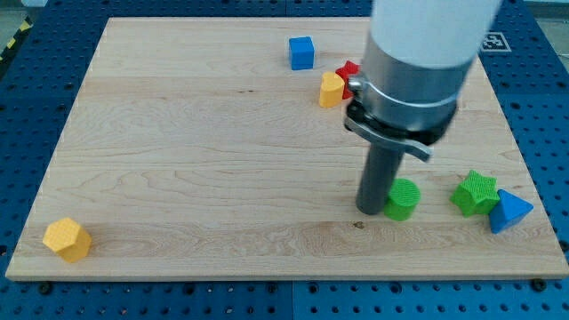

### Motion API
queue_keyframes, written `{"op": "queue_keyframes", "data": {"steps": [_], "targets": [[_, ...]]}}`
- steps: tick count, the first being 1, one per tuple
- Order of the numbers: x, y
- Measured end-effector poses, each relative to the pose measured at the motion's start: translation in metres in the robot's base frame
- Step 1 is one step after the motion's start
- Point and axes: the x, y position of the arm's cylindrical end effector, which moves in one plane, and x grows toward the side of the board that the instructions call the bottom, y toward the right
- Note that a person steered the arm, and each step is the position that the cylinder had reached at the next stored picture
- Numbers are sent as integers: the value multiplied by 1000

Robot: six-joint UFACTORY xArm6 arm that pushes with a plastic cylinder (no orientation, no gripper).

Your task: Push the blue triangle to the yellow heart and red star

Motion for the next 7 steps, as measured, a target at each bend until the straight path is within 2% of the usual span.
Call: {"op": "queue_keyframes", "data": {"steps": [2, 3, 4, 5, 7], "targets": [[19, 52], [33, 46], [16, -5], [-37, -54], [-190, -135]]}}
